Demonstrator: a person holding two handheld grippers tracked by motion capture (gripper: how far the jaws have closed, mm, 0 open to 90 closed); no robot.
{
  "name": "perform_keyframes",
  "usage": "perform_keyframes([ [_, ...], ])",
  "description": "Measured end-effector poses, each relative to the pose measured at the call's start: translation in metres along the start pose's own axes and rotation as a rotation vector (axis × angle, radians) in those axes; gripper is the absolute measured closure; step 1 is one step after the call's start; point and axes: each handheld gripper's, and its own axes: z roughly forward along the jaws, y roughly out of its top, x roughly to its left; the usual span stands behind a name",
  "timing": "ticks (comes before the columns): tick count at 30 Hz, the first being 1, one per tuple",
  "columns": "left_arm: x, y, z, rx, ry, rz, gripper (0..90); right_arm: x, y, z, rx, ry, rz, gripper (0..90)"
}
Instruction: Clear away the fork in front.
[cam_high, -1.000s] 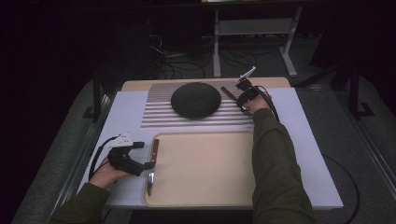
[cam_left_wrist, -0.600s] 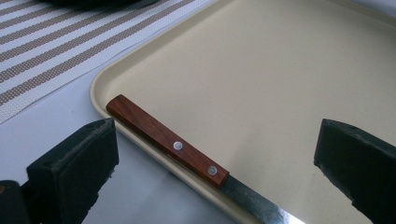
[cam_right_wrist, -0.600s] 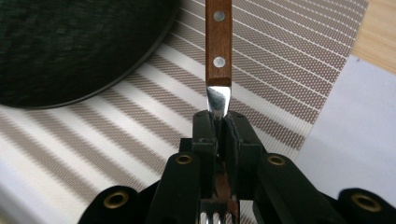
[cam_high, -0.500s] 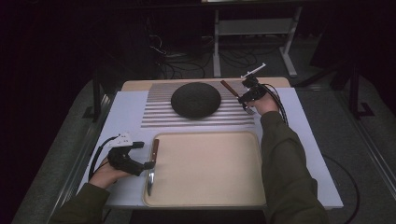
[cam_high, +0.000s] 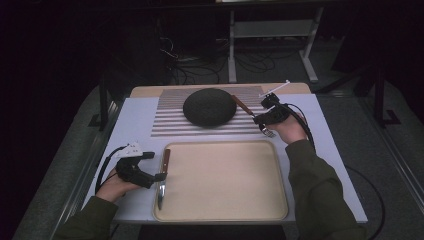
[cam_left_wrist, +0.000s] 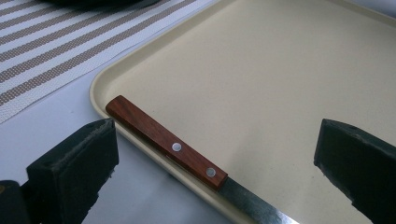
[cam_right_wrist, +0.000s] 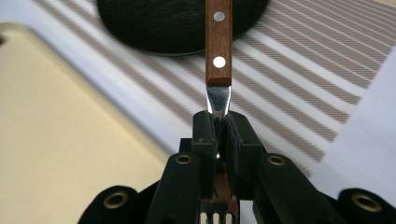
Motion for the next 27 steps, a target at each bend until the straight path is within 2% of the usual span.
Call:
perform_keyframes([
  [5,-0.001,0.001,0.000,-0.002,-0.001,-0.004,0.0,0.020,-0.013,-0.007,-0.015,0.016,-0.029,82.1],
  [12,-0.002,0.003,0.001,-0.007,-0.006,-0.016,0.0,0.046,-0.034,-0.009,-0.042,0.060,-0.058,82.2],
  [15,-0.003,0.005,0.001,-0.016,-0.010,-0.027,0.0,0.053,-0.040,-0.008,-0.036,0.072,-0.068,82.2],
  [23,-0.010,0.016,0.005,-0.036,-0.018,-0.044,0.0,0.069,-0.057,-0.013,-0.066,0.128,-0.089,82.1],
  [27,-0.016,0.024,0.011,-0.038,-0.017,-0.035,0.0,0.078,-0.064,-0.014,-0.074,0.144,-0.109,82.1],
])
